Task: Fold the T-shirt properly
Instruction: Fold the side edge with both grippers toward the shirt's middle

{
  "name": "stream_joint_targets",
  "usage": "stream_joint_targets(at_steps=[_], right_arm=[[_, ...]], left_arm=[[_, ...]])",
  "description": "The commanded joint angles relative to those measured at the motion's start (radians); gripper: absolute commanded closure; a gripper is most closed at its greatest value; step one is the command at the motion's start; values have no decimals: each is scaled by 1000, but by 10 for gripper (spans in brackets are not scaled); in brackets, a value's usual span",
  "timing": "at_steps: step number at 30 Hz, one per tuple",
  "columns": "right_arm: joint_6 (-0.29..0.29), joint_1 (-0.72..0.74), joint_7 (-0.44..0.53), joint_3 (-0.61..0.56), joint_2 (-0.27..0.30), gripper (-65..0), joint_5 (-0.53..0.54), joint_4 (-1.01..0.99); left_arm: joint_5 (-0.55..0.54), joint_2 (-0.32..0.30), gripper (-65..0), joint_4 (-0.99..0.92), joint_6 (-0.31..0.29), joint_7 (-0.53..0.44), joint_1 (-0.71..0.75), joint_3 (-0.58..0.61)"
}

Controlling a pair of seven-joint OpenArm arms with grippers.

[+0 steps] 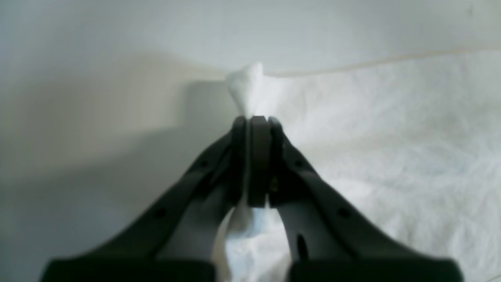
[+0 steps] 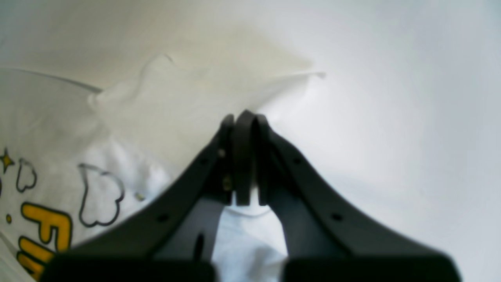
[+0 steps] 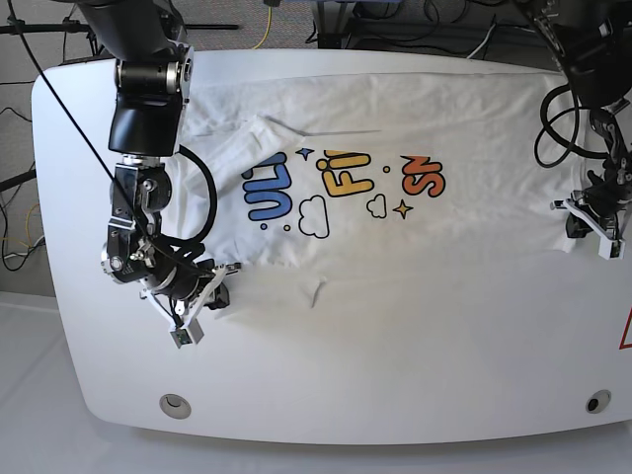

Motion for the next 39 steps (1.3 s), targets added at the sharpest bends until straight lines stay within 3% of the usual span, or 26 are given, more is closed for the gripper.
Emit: stream_joint_targets(at_steps=[1,20,39], right_arm=[[4,26,20,-2,8,0,12,35],[12,-90,-61,-7,6,0,4,217],[9,-238,-137,16,39,0,-2,434]], left_arm=[[-17,-26,0,36,-4,-22,-16,-7],[-6,-24,0,48,-2,-37,-3,-6],[10,-18,-7,228,-3,-46,158,-5]])
